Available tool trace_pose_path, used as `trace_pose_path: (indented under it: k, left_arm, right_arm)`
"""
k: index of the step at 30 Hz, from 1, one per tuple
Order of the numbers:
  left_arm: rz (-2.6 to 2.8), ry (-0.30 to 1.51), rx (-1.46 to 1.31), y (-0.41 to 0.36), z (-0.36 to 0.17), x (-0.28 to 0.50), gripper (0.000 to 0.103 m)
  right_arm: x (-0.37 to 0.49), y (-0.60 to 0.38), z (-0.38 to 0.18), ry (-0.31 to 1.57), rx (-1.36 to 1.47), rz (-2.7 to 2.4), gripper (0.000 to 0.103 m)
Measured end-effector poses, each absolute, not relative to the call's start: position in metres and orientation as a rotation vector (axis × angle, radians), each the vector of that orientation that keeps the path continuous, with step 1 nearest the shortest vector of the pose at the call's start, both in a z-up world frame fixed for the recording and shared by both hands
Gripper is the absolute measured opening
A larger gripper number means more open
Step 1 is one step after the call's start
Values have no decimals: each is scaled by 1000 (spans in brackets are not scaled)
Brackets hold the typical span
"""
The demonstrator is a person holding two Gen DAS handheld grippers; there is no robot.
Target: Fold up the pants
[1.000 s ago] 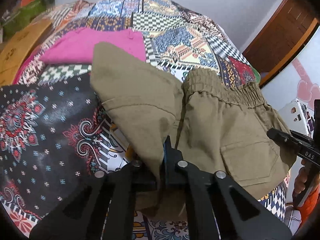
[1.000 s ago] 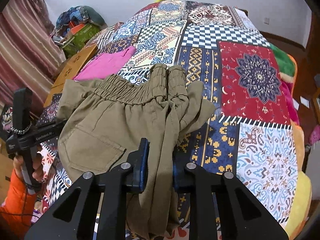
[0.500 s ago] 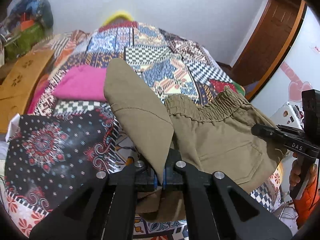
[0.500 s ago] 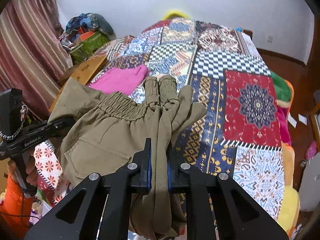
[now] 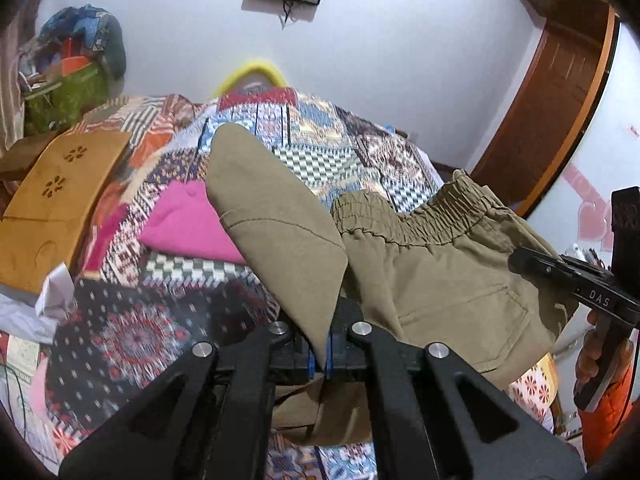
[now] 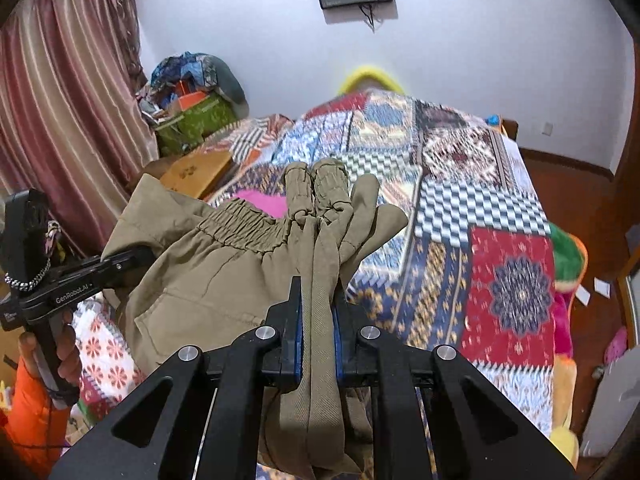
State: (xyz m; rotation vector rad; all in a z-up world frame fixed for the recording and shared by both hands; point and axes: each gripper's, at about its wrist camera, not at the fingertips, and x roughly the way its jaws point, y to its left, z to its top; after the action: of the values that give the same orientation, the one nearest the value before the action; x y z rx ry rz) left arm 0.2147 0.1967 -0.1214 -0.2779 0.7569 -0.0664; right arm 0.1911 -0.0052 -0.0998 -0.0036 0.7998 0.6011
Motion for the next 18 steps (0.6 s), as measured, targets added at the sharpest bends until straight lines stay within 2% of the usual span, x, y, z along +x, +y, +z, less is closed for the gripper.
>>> trace_pose_path:
  k: [9,18]
  left_arm:
    - [-31,727,-265,235,-108,249,2]
    - [5,739,-275,277,-117,288,2]
  right_arm:
    - [226,31,-85,759,-11,613,9]
    - [264,70,-87,749,-3,619,9]
